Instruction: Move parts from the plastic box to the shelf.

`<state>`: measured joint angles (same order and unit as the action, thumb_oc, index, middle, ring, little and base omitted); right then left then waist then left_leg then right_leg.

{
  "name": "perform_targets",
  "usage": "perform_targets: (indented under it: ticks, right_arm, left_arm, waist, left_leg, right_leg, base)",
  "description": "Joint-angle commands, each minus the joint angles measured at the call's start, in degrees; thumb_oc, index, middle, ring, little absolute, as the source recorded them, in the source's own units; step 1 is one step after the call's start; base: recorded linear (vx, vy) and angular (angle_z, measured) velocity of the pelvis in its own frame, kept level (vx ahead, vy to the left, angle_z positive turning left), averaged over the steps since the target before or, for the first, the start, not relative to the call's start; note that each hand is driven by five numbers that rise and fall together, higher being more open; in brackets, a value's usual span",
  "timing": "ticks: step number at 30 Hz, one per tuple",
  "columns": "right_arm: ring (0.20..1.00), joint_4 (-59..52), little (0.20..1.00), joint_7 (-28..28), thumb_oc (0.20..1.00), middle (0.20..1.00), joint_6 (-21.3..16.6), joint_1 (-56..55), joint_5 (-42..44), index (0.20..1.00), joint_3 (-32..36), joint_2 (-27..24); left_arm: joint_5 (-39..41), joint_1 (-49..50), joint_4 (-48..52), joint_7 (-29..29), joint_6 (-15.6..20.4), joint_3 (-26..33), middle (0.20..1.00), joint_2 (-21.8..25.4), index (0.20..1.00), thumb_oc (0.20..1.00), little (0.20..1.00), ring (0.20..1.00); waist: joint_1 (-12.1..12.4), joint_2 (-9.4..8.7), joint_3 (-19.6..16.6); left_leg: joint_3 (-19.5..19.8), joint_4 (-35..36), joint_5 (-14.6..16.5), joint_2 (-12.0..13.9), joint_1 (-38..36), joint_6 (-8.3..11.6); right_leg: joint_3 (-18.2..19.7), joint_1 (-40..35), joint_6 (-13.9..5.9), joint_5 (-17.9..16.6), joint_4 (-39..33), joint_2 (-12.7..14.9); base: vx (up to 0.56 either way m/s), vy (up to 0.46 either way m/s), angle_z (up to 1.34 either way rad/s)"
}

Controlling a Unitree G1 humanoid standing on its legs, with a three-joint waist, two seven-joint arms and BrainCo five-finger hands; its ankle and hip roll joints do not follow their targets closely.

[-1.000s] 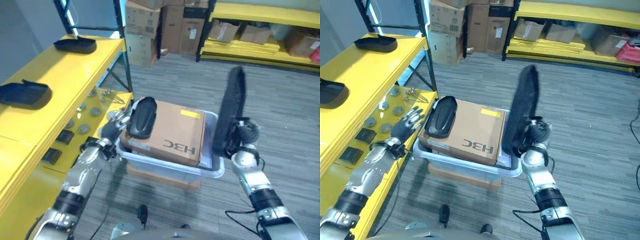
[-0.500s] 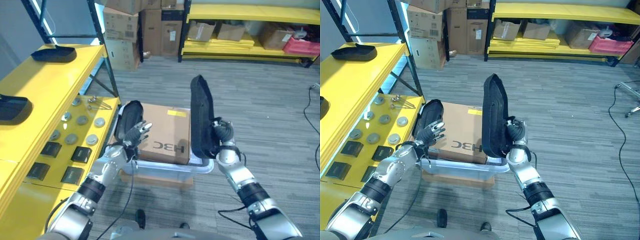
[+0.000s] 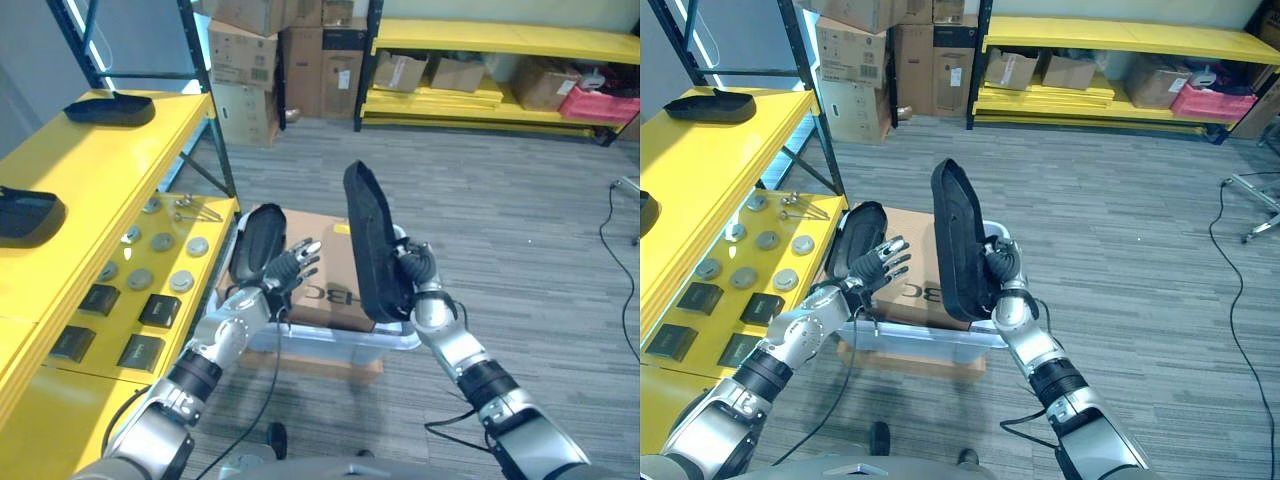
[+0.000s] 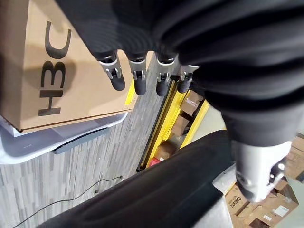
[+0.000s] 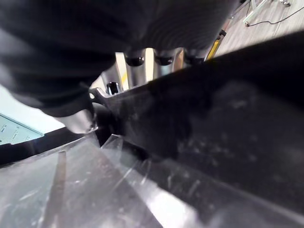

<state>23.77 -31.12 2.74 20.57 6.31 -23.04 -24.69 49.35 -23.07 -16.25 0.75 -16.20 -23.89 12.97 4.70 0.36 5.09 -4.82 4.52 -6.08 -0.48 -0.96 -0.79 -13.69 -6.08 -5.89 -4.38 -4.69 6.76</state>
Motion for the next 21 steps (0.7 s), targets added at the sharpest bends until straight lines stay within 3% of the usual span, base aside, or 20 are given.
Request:
perform_targets:
  ticks: [1, 9, 13, 21]
  right_arm:
    - [0.2, 3.4, 0.2, 0.3, 0.2, 0.2, -4.3, 6.6, -2.0, 0.2, -0.9, -0.7]
    - [0.2, 2.9, 0.2, 1.0, 0.2, 0.2, -3.4, 6.5, -1.7, 0.2, -1.2, -0.9]
    - [0.2, 2.9, 0.2, 1.6, 0.2, 0.2, -3.2, 6.4, -2.0, 0.2, -1.0, -1.2]
    - [0.2, 2.8, 0.2, 1.3, 0.2, 0.2, -3.6, 6.3, -2.4, 0.2, -1.4, -1.5]
  left_arm:
    - [-0.9, -6.3, -1.4, -1.6, 4.4, -3.5, 1.0, -3.0, 1.0, 1.0, 1.0, 1.0]
    - [-8.1, -6.4, 0.7, -1.9, 6.7, -3.3, 1.0, -1.0, 1.0, 1.0, 1.0, 1.0]
    - [-13.0, -6.7, 1.7, -2.7, 6.0, -3.6, 1.0, 0.7, 1.0, 1.0, 1.0, 1.0]
    - [-12.5, -5.6, 0.0, -4.5, -1.0, -6.4, 1.0, 2.1, 1.0, 1.0, 1.0, 1.0]
  waist:
    - [2.1, 0.5, -4.2]
    - [2.2, 0.46, -4.3]
    - [2.3, 0.57, -4.3]
    - [2.2, 0.73, -4.2]
  left_leg:
    - [-1.1, 0.4, 6.6, 2.7, -1.9, 2.43]
    - [-0.9, 0.4, 6.7, 2.6, -2.1, 2.38]
    - [-0.8, 0.5, 6.7, 2.5, -2.2, 2.33]
    - [-0.7, 0.3, 6.9, 2.3, -2.4, 2.06]
  right_leg:
    - [-1.7, 2.1, -4.19, 3.6, 1.3, 2.4]
    - [-1.6, 2.1, -4.16, 3.8, 1.6, 2.3]
    - [-1.6, 1.9, -4.12, 4.0, 1.7, 2.3]
    - [-1.3, 2.1, -4.18, 4.1, 2.1, 2.3]
  base:
    - [0.0, 0.0, 0.0]
    - [0.0, 0.0, 0.0]
    - [0.0, 0.0, 0.0]
    - [0.0, 0.0, 0.0]
